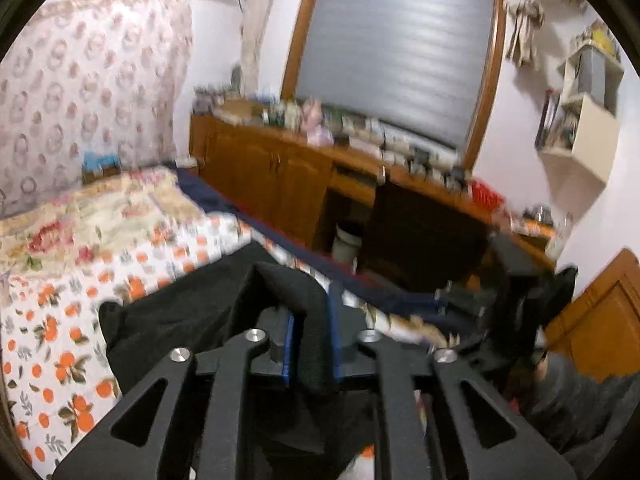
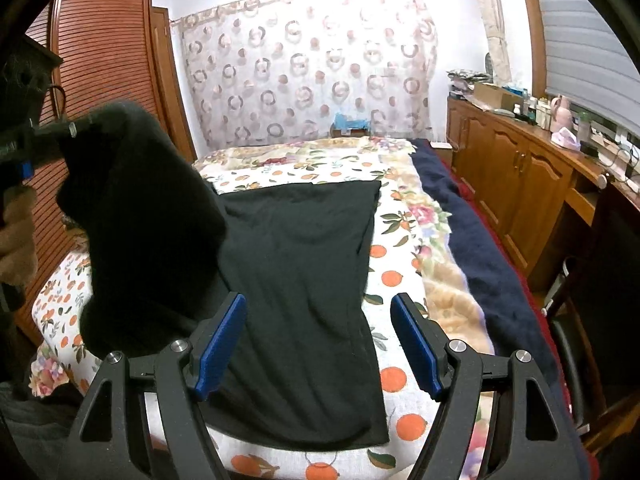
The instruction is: Fold small clothes
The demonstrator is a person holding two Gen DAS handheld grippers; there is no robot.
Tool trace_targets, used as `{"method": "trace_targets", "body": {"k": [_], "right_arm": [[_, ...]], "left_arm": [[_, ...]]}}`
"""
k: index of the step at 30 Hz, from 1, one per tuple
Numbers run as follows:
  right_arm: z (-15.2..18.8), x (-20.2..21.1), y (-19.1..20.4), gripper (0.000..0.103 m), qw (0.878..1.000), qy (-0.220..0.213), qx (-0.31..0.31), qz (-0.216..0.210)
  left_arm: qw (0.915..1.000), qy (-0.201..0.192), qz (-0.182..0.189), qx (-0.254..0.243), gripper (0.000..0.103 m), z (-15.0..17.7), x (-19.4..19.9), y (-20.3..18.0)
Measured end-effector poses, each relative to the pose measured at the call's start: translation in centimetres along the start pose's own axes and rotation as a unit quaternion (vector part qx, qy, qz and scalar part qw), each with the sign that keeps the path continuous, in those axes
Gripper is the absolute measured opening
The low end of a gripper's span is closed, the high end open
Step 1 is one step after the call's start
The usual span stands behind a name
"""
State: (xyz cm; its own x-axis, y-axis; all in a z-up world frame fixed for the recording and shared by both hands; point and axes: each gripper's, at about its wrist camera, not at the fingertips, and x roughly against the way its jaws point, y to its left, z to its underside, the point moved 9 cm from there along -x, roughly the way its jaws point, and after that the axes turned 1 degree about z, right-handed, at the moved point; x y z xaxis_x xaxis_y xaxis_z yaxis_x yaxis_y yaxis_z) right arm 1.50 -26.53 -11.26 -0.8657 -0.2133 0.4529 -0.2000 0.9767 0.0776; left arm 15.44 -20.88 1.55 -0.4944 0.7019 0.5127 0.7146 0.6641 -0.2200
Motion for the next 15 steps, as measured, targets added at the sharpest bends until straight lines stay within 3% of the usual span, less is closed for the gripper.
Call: {"method": "trace_targets", "body": {"k": [1, 5, 7, 15], "right_arm": [[-0.1, 0.0, -0.2, 0.076, 1.0, 0.001, 0.001, 0.001], [-0.2, -0.2, -0.4, 0.076, 1.0, 0.002, -0.004, 0.003], [-0.5, -0.2, -0.5, 0.076, 1.0, 0.002, -0.005, 0.0], [-2.1, -1.5, 1.5, 0.076, 1.0, 0.004, 0.022, -0.022]], "left_arm": [[0.9998, 0.01, -0.015, -0.002, 0.044, 0.7, -0.3, 0.6], [0.9991, 0.017, -0.037, 0.0, 0.065, 2.3, 0.3, 2.0], [0.9983, 0.01, -0.057, 0.003, 0.081, 3.0, 1.4, 3.1], [0.9905, -0.009, -0.135, 0.028, 0.081, 5.9, 5.0, 7.9]]}}
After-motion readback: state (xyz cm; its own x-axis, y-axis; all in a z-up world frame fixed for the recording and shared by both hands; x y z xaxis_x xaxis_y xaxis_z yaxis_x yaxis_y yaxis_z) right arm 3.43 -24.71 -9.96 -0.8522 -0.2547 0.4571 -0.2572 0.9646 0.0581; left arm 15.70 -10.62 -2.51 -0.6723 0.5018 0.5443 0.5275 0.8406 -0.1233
